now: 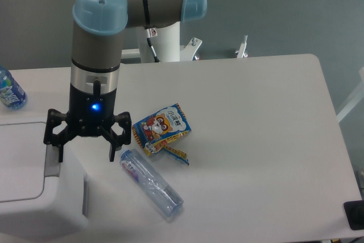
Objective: Open the trash can
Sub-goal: 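Press the gripper down on the trash can lid to flip it open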
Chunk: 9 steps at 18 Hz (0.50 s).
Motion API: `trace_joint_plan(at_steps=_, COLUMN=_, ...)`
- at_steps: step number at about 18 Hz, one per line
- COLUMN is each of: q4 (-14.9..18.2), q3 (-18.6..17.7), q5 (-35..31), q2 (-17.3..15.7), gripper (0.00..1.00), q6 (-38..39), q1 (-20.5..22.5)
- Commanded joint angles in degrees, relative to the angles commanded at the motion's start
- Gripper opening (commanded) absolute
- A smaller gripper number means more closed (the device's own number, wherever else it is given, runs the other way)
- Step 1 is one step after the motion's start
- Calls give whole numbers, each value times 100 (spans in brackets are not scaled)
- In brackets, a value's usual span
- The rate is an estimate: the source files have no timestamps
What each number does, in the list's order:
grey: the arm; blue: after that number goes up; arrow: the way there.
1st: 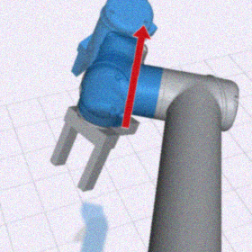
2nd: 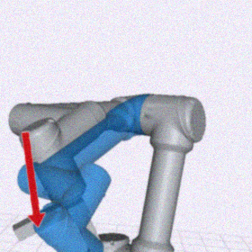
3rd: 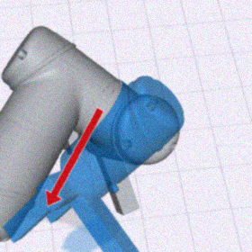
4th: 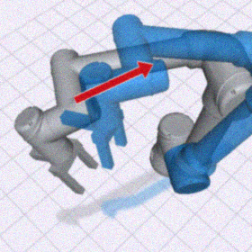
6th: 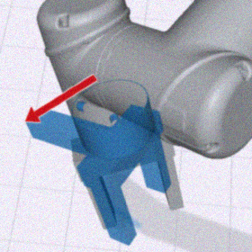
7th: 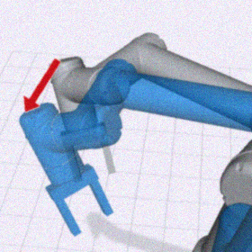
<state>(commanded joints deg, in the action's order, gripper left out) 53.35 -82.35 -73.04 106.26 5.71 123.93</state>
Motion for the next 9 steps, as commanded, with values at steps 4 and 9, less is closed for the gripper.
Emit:
trace_joint_plan(at_steps=4, q4=0, q3=9, q5=-9, q2=26, gripper=100, q6=-9, q1=-44)
trace_joint_plan(at_steps=9, q4=0, q3=0, q5=-9, q2=44, gripper=100, q6=-9, q1=-44)
